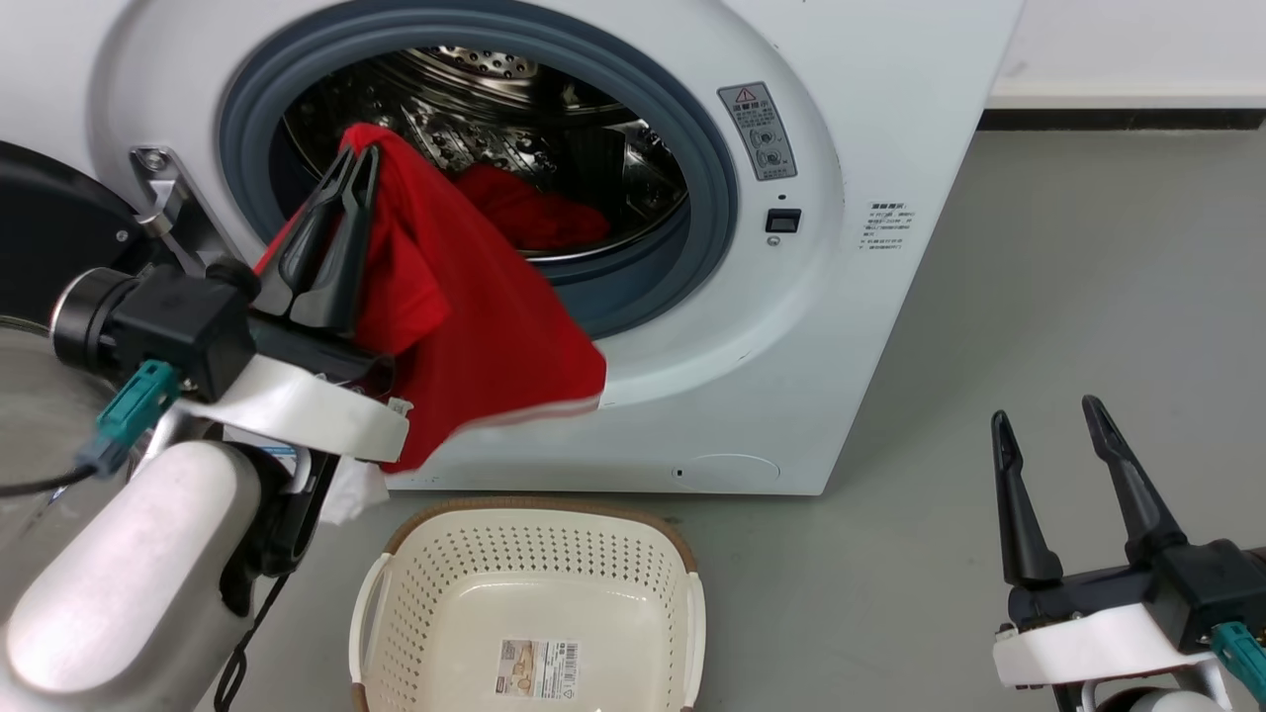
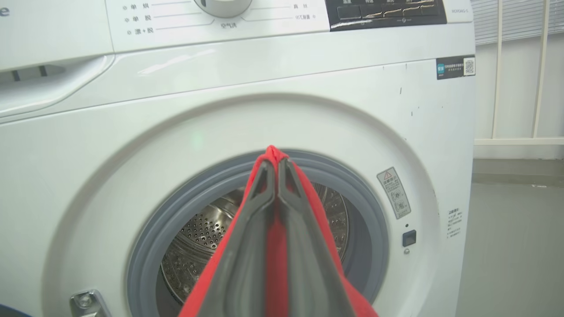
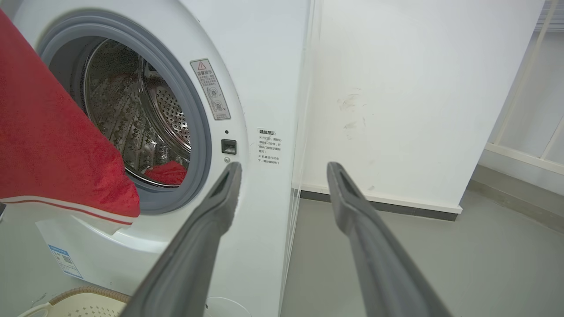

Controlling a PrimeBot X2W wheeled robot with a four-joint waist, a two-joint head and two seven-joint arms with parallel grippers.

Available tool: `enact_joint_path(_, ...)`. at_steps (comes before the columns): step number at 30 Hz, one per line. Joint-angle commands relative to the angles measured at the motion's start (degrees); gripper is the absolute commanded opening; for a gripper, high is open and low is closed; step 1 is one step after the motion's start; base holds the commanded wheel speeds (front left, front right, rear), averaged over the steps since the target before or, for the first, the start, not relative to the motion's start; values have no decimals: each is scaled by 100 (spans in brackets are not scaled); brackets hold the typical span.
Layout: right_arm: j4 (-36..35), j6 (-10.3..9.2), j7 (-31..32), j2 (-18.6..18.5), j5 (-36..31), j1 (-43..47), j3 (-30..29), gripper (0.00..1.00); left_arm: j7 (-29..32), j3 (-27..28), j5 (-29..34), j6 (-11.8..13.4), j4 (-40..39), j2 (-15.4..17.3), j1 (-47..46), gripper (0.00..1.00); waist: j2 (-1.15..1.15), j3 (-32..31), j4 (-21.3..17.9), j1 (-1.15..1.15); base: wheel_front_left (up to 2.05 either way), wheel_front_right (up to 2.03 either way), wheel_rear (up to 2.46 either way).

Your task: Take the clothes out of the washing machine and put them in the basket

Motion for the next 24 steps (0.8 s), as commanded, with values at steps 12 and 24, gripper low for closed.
enact_joint_path(12,4,-6,-12,6,56,211,25,100,289,131,199,517,-1441,479,439,0,-1,-215,40,1,0,0,0)
enact_joint_path(24,-40,-6,-11,6,55,95,29,100,326,-150,190,665,-1858,629,1169,0,-1,-63,19,1,0,0,0)
